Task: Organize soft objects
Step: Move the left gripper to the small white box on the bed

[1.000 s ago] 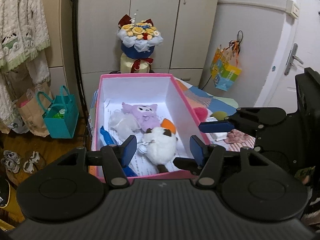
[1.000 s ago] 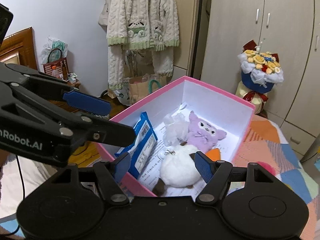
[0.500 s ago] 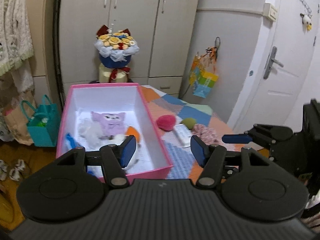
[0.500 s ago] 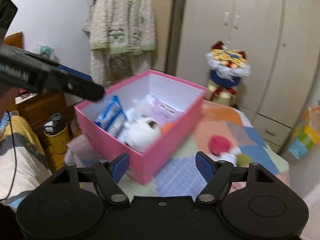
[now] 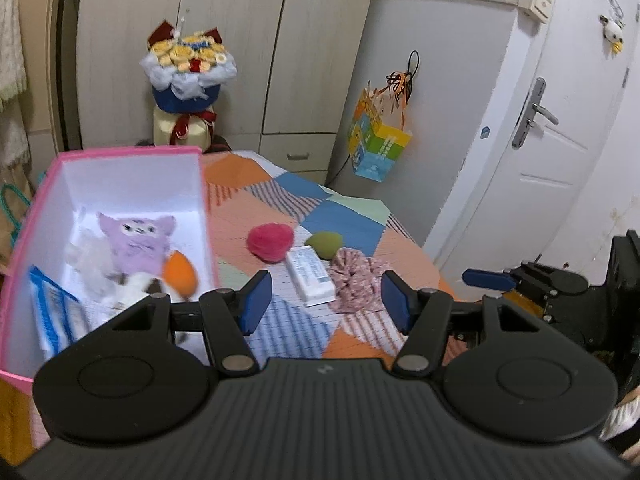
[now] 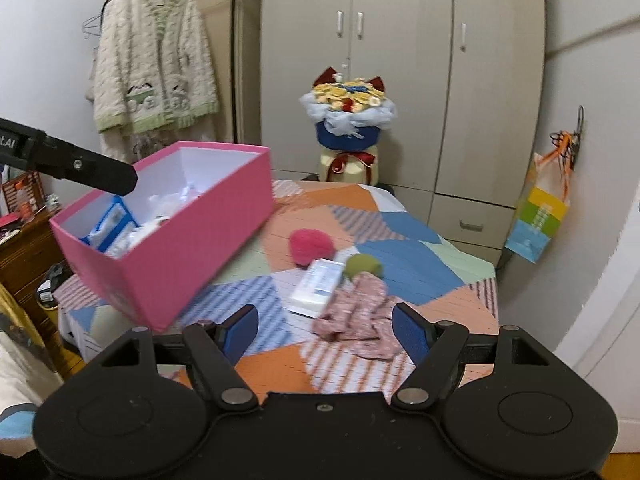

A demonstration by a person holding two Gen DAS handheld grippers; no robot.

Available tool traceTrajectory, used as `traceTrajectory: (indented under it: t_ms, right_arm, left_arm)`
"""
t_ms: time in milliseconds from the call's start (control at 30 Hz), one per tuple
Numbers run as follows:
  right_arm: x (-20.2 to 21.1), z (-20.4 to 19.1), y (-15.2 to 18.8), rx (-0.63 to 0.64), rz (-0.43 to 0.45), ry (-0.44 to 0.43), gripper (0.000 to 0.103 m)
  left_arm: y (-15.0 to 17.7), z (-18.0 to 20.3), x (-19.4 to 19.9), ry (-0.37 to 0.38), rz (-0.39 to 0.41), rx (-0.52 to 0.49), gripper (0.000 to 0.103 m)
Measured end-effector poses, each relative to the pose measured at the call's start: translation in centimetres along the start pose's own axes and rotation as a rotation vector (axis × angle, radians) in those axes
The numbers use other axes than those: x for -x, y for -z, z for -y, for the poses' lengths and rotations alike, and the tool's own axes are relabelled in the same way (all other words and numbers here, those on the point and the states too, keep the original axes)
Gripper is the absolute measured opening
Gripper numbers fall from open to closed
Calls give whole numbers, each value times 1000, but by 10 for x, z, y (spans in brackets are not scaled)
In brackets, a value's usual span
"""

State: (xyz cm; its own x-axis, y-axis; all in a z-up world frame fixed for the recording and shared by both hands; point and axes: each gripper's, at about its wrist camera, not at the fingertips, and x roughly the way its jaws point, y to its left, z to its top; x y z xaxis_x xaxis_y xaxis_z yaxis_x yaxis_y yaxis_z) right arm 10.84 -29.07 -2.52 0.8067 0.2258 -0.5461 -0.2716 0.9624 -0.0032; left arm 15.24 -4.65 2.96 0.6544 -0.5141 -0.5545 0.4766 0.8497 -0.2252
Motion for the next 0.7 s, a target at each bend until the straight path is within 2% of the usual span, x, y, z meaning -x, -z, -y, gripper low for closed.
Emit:
traceTrajectory:
  t_ms: [233, 533, 700]
  right_arm:
    - [-27, 30, 7, -29, -20, -25, 78]
    - [-86, 51, 15, -97, -40, -51, 78]
    - [-118, 53, 17, -73, -73, -5, 81]
  left_arm:
    - [-2, 14, -51, 2, -37, 19, 59]
    - [4, 24, -108, -38, -97, 56, 59]
    - [5, 25, -133, -117, -86, 56, 59]
